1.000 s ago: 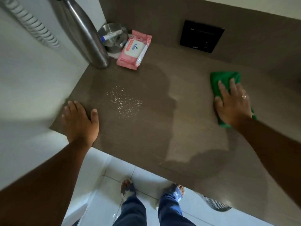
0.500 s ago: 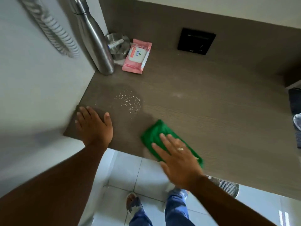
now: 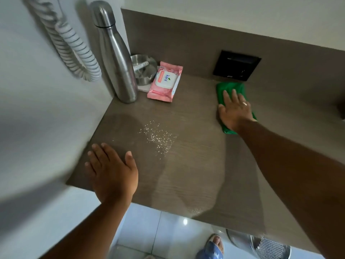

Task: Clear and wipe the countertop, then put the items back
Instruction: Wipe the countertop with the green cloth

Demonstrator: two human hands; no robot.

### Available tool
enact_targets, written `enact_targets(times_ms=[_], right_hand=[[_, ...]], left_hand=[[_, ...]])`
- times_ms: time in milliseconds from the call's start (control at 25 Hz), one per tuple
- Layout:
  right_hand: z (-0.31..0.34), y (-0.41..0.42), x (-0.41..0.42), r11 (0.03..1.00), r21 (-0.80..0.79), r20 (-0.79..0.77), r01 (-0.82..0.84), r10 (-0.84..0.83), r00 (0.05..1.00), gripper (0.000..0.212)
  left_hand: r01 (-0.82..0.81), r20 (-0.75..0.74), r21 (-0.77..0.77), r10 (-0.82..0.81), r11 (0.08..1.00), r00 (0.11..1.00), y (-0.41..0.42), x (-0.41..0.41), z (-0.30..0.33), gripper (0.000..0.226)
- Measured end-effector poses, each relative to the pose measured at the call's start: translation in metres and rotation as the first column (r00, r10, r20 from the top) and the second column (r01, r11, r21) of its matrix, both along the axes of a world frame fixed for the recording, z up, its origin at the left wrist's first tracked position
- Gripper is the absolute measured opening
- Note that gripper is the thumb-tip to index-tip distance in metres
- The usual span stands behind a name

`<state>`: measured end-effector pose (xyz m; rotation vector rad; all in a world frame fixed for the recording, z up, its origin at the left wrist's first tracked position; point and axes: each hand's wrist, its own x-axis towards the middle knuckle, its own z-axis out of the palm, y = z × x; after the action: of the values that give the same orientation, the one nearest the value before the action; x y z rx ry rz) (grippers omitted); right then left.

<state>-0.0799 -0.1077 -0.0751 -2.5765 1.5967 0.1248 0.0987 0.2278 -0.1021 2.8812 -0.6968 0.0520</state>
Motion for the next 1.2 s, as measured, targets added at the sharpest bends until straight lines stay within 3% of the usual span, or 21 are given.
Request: enact_targets(times_ms=[160,280,400,480,600,720,880,1040,1200], right_hand=[[0.008,0.038,0.033,0.981,0.006,-0.014,-0.194,0.194,0.981,0.064],[0.016,0.144,-0.015,0.827,0.039,-0.028,-0.562,0.563,0.826,0.067],[0.016,0.166,-0.050,0.688,0.155,0.024,-0.709,0.715,0.699,0.064],[0.012,0.127,-0.032,0.750,0.099,0.015,-0.654,0.656,0.755,0.063],[0.007,0.062,0.034,0.937,0.020,0.005,-0.349,0.349,0.937,0.063],[0.006,0.018,0.099,0.972,0.026,0.001,-0.234,0.234,0.972,0.063],[0.007,0.002,0.125,0.971,0.050,-0.011,-0.234,0.235,0.972,0.061],[0.013,0.048,0.092,0.942,0.053,-0.004,-0.331,0.331,0.943,0.062],[0.020,0.143,0.015,0.809,0.136,0.035,-0.571,0.572,0.819,0.064]], left_hand=[[0.002,-0.009,0.011,-0.002,1.000,1.000,-0.002,-0.001,0.003,0.076],[0.003,-0.032,0.033,-0.002,0.999,0.999,-0.002,-0.002,0.010,0.075],[0.008,-0.039,0.047,-0.006,0.999,0.999,-0.001,-0.004,0.015,0.075],[0.007,-0.036,0.061,-0.005,0.998,0.999,-0.001,-0.003,0.014,0.074],[-0.005,-0.025,0.082,0.007,0.997,1.000,-0.001,-0.002,0.010,0.075],[-0.012,-0.017,0.092,0.013,0.996,1.000,-0.001,-0.001,0.007,0.076],[-0.022,-0.020,0.097,0.024,0.995,1.000,-0.002,-0.001,0.006,0.077],[-0.022,-0.036,0.097,0.025,0.995,0.999,-0.004,-0.002,0.011,0.077],[-0.028,-0.053,0.115,0.034,0.993,0.998,-0.006,-0.002,0.017,0.078]])
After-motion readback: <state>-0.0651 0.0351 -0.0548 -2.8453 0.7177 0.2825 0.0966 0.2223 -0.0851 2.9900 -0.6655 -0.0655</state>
